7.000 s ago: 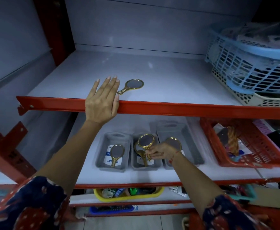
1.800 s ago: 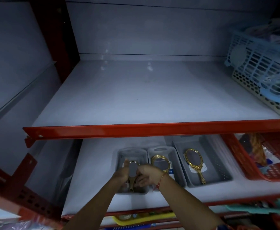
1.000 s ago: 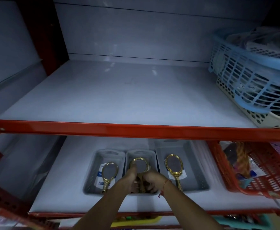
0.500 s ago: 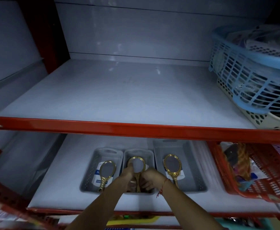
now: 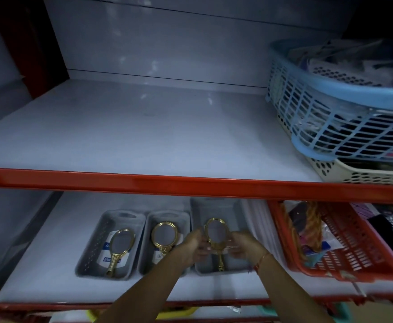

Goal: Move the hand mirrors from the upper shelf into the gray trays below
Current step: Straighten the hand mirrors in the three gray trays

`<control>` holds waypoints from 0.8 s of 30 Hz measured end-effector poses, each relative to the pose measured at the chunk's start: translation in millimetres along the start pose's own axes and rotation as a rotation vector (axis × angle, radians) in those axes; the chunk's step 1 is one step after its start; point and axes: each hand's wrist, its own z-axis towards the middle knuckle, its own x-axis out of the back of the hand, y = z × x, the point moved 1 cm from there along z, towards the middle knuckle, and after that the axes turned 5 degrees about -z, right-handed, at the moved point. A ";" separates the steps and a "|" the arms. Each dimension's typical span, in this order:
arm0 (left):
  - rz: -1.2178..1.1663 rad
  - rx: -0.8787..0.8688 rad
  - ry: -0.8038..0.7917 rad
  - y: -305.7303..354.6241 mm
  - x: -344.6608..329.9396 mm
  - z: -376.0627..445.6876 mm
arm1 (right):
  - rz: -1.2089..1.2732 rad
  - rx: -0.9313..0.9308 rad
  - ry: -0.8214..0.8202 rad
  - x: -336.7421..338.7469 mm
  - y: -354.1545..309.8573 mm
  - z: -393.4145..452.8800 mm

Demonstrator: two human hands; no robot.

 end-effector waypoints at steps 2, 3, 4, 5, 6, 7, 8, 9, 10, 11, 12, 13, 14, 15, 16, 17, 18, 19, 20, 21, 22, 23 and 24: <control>0.007 0.034 0.026 -7.1 -14.1 2.2 | -0.046 -0.048 0.011 2.9 10.9 3.6; 0.017 0.053 0.032 -10.0 -16.8 4.4 | -0.054 -0.069 -0.004 -0.2 14.9 4.8; 0.023 0.072 0.035 -13.3 -22.3 8.5 | -0.069 -0.086 -0.023 -0.6 18.6 4.9; 0.024 0.095 0.033 -16.0 -25.8 9.3 | -0.080 -0.096 -0.042 -2.5 21.2 6.1; 0.004 0.114 0.034 -18.0 -27.7 9.9 | -0.093 -0.099 -0.058 -4.8 22.3 6.8; -0.033 0.133 0.030 -18.2 -31.4 6.8 | -0.096 -0.095 -0.072 -6.5 22.8 6.6; -0.061 0.143 0.027 -19.9 -33.9 8.2 | -0.099 -0.086 -0.084 -7.8 22.7 6.1; -0.063 0.148 0.029 -20.7 -35.3 6.9 | -0.103 -0.076 -0.092 -8.6 21.9 4.4; -0.058 0.153 0.032 -21.9 -35.7 8.4 | -0.112 -0.072 -0.095 -8.8 21.4 3.4; -0.054 0.150 0.024 -21.9 -35.4 8.1 | -0.121 -0.064 -0.094 -8.7 21.6 3.7; -0.038 0.143 0.021 -21.4 -34.9 9.2 | -0.131 -0.052 -0.090 -8.5 22.1 4.2; -0.016 0.122 0.008 -19.7 -34.6 7.2 | -0.138 -0.037 -0.079 -8.7 22.4 4.7; 0.017 0.068 0.020 -18.4 -32.2 4.8 | -0.159 -0.006 -0.048 -8.8 22.8 4.1; 0.059 -0.013 0.046 -18.5 -27.0 5.5 | -0.201 0.039 0.009 -8.4 24.0 5.5; 0.115 -0.119 0.088 -20.3 -19.4 9.0 | -0.259 0.093 0.069 -8.7 26.1 6.6; 0.176 -0.232 0.117 -22.0 -11.0 9.3 | -0.309 0.162 0.114 -9.4 27.0 3.8; 0.257 -0.363 0.154 -22.2 -2.1 6.0 | -0.347 0.249 0.130 -9.9 27.6 -0.4; 0.376 -0.497 0.197 -22.1 9.6 -1.7 | -0.398 0.346 0.127 -12.6 29.3 -7.0; 0.533 -0.608 0.252 -22.3 21.4 -11.8 | -0.460 0.433 0.118 -16.9 32.2 -14.2; 0.694 -0.693 0.322 -22.6 33.5 -19.9 | -0.530 0.502 0.096 -20.1 35.3 -19.0; 0.831 -0.739 0.388 -23.8 48.2 -27.0 | -0.598 0.532 0.056 -24.1 40.5 -24.5; 0.933 -0.739 0.421 -25.9 62.1 -32.1 | -0.666 0.537 0.013 -27.4 45.7 -28.3; 1.010 -0.709 0.418 -30.7 74.9 -35.6 | -0.737 0.542 -0.007 -31.3 51.3 -32.8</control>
